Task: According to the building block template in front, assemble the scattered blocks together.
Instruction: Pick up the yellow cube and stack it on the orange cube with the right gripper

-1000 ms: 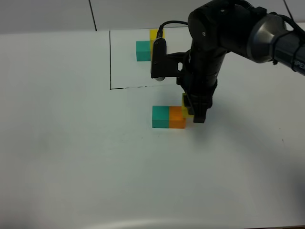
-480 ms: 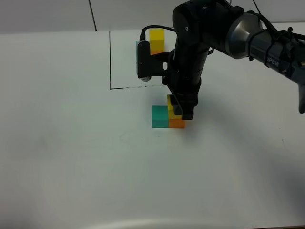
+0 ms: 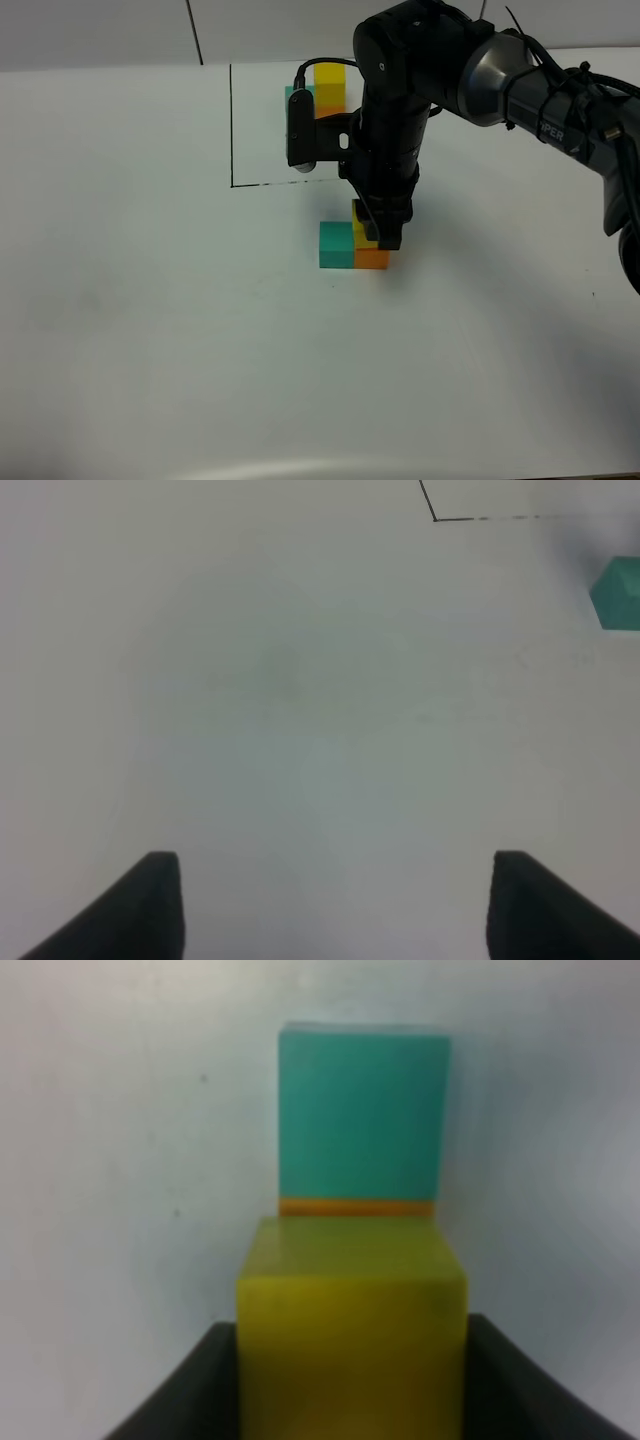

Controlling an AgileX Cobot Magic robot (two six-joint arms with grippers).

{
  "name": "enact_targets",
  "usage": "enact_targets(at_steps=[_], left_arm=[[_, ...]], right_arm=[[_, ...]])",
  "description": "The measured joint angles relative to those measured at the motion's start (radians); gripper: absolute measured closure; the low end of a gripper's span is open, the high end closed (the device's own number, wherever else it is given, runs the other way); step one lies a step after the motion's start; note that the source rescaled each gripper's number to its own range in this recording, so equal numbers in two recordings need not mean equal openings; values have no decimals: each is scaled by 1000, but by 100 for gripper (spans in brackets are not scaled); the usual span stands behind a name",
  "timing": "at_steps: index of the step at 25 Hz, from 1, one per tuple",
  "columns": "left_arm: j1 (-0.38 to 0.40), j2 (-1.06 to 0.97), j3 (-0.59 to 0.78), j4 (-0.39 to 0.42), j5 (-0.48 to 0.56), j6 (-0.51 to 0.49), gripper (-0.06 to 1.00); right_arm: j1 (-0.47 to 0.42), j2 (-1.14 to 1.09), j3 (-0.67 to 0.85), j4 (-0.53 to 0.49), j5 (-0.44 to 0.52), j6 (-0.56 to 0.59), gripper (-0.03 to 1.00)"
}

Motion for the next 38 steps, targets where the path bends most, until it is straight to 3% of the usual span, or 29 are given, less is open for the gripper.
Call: enact_targets(at_steps=[38], left_arm=[[0, 0, 0, 0, 0, 0, 55]], right_arm=[[-38, 30, 0, 49, -24, 52, 95]])
